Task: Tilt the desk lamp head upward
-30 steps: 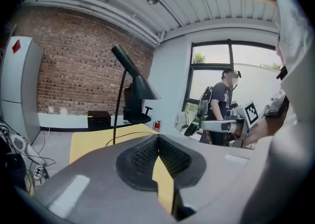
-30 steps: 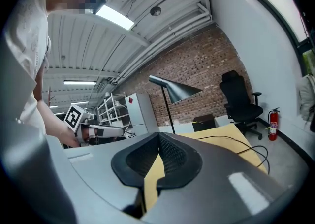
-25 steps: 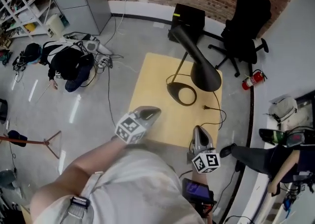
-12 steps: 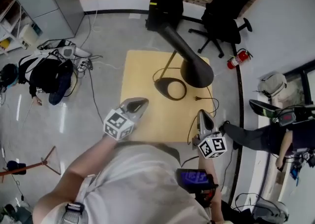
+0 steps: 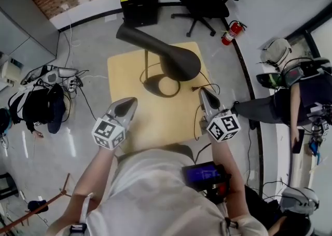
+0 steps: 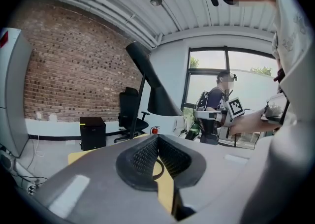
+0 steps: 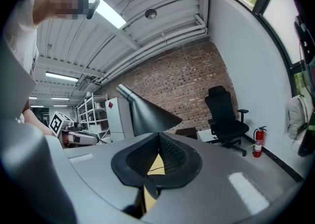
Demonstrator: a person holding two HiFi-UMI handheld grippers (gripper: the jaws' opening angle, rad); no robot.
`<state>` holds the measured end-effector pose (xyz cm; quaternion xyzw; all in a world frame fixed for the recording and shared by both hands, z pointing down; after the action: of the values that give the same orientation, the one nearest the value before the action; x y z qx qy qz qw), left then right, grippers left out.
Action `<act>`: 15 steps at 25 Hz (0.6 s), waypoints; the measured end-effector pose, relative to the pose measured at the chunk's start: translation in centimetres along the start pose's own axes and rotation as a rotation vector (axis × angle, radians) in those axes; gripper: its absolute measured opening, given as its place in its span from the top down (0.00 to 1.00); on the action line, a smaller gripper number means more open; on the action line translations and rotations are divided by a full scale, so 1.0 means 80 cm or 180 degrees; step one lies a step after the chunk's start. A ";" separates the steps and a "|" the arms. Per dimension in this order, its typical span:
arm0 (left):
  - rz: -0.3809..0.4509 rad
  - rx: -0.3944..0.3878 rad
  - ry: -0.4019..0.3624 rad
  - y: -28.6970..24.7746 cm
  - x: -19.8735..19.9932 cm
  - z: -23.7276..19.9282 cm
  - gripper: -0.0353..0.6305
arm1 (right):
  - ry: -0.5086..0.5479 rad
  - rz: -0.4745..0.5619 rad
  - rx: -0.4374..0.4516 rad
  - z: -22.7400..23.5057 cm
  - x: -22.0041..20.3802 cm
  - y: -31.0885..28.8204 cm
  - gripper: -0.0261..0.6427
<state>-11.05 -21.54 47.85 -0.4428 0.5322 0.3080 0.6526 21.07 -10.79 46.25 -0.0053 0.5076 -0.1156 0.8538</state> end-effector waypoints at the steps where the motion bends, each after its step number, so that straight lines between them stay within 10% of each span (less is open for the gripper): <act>1: -0.0001 0.0009 -0.0010 -0.005 0.005 0.002 0.94 | -0.0028 0.0024 0.0027 0.005 0.006 -0.001 0.94; 15: 0.0076 0.0252 -0.0218 -0.031 0.069 0.006 0.95 | -0.0329 0.0176 0.0481 0.046 0.049 -0.031 0.94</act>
<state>-7.34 -22.54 43.12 -0.3995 0.5265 0.3094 0.6837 25.58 -14.43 45.00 0.0672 0.4527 -0.1295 0.8796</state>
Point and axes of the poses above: the fingertips, and each gripper's own axes: y backward along the fingers, z to its right, x out of its top, the point moved 8 cm from there along y, backward along the fingers, and after that the axes turned 15 degrees about -y, right-handed, at the moved point
